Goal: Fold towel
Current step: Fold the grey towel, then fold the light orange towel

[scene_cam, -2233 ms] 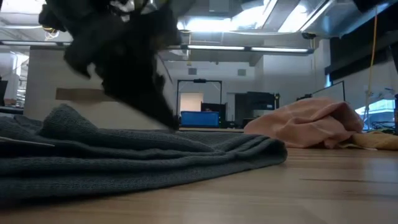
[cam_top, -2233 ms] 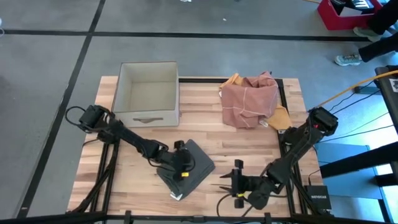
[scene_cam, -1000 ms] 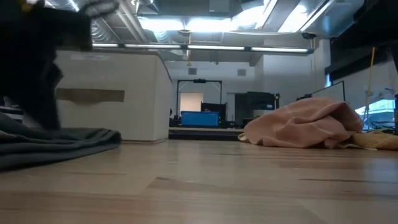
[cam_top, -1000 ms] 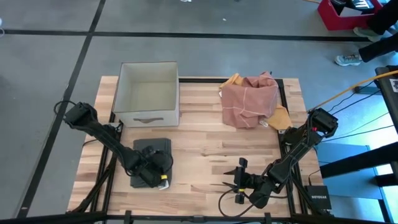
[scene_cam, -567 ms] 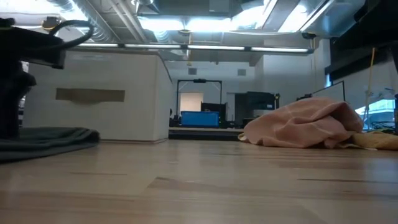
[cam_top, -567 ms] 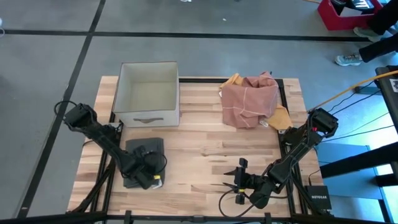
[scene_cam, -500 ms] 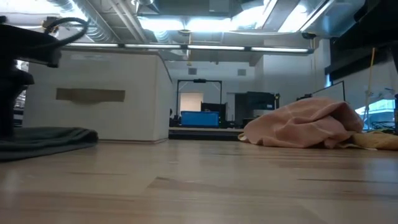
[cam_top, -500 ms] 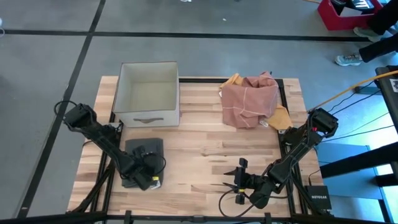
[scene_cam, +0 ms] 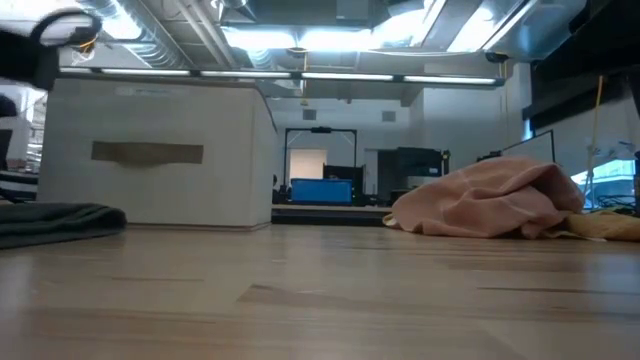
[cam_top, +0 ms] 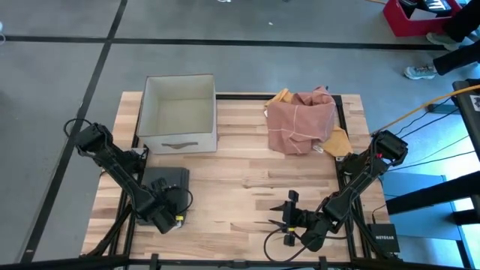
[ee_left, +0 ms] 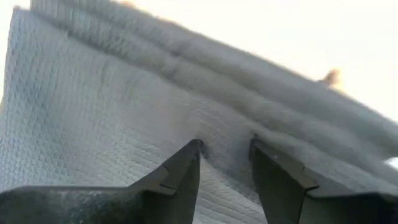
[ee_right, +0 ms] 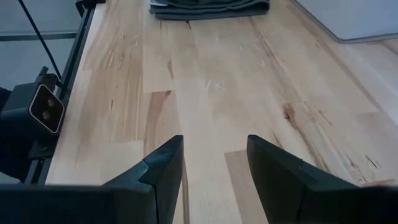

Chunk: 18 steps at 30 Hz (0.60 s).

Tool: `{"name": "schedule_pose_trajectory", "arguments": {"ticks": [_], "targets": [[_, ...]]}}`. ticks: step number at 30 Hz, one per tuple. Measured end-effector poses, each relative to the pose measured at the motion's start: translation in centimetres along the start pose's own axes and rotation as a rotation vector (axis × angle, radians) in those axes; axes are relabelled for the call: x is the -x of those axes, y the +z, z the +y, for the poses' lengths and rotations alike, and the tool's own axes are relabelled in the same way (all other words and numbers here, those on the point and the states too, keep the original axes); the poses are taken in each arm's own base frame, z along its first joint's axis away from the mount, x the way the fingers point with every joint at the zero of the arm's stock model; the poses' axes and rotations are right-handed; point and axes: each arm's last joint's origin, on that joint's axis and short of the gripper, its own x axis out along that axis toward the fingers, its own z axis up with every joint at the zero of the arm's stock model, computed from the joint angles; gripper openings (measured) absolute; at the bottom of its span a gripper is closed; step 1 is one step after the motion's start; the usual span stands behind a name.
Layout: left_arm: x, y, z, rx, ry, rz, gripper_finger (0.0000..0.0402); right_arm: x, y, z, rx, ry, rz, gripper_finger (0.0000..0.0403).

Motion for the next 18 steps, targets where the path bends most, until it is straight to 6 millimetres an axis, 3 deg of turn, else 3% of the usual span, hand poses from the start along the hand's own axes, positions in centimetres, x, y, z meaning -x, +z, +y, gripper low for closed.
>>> {"name": "schedule_pose_trajectory", "arguments": {"ticks": [5,9,13,18], "targets": [[2.3,2.0,-0.1,-0.014,-0.034,-0.074,0.0132,0.0,0.0,0.0,0.002,-0.003,-0.002,0.0182],[5.2,4.8,0.1,0.002,-0.051,-0.172,0.0132,0.0,0.0,0.0,0.023,-0.005,-0.003,0.0182],[7.9,8.4,0.1,-0.008,-0.041,-0.430,0.0132,0.0,0.0,0.0,0.046,0.009,0.010,0.0182],[8.3,13.1,0.2,-0.096,-0.079,-0.611,0.0132,-0.5,0.4,-0.3,0.012,0.007,0.003,0.0182]]}}
